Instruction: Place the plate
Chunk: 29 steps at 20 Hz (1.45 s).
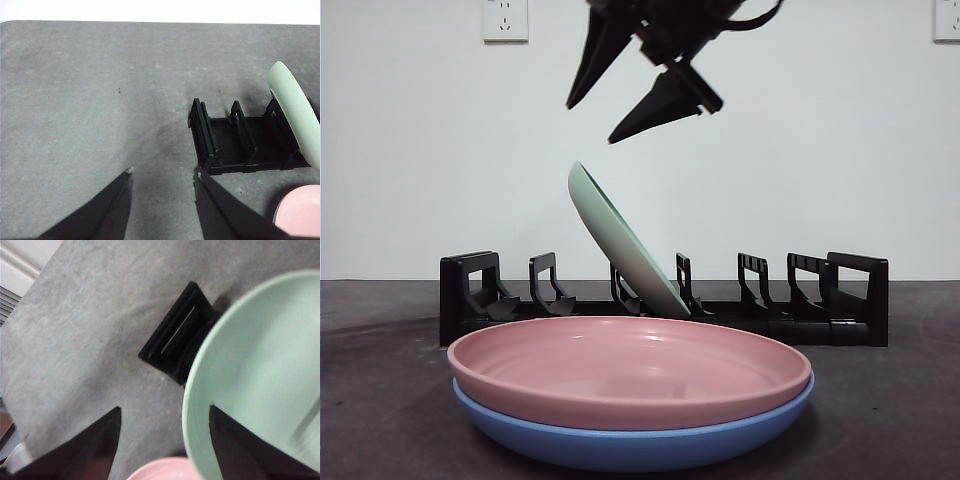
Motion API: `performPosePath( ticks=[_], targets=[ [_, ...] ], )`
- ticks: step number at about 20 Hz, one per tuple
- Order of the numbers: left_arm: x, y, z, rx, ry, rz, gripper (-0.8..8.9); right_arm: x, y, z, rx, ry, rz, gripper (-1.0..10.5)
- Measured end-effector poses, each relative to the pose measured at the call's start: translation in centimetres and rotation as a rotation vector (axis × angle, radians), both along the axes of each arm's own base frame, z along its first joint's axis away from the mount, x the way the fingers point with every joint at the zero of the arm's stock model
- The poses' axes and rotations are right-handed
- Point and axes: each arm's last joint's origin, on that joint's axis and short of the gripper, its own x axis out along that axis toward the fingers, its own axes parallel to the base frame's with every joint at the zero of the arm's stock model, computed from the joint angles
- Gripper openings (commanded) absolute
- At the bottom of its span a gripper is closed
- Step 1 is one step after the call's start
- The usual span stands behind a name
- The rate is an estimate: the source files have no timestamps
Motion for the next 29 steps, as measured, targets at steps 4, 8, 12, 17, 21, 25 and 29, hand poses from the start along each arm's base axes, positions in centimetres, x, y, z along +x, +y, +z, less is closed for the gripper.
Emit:
performPosePath(
  ticks=[4, 8, 12, 17, 21, 25, 29],
  targets=[
    [0.0, 0.0, 0.0, 0.000, 0.000, 0.000, 1.96, 1.0, 1.2, -0.4, -0.031, -0.010, -0.013, 2.8],
    [0.0, 0.0, 0.0, 0.000, -0.001, 0.000, 1.96, 1.6, 1.6, -1.7, -0.059, 0.015, -0.016, 2.7],
    [0.0, 0.0, 0.0, 0.000, -0.001, 0.000, 1.96, 1.9, 2.1, -2.8, -0.082, 0.030, -0.017, 2.7],
    [0.0, 0.0, 0.0, 0.000, -0.001, 0.000, 1.96, 1.9, 2.7, -3.5, -0.095, 0.042, -0.008, 2.2],
    [0.0, 0.0, 0.0, 0.000, -0.001, 0.000, 1.96, 1.7, 3.0, -3.7, -0.102, 0.041, 0.001, 1.0],
    [0.0, 0.0, 0.0, 0.000, -0.001, 0.000, 1.96, 1.6, 3.2, -3.8, -0.106, 0.037, 0.012, 0.2],
    [0.0, 0.0, 0.0, 0.000, -0.001, 0.000, 1.96, 1.5, 3.0, -3.9, -0.121, 0.052, 0.016, 0.2]
  ],
)
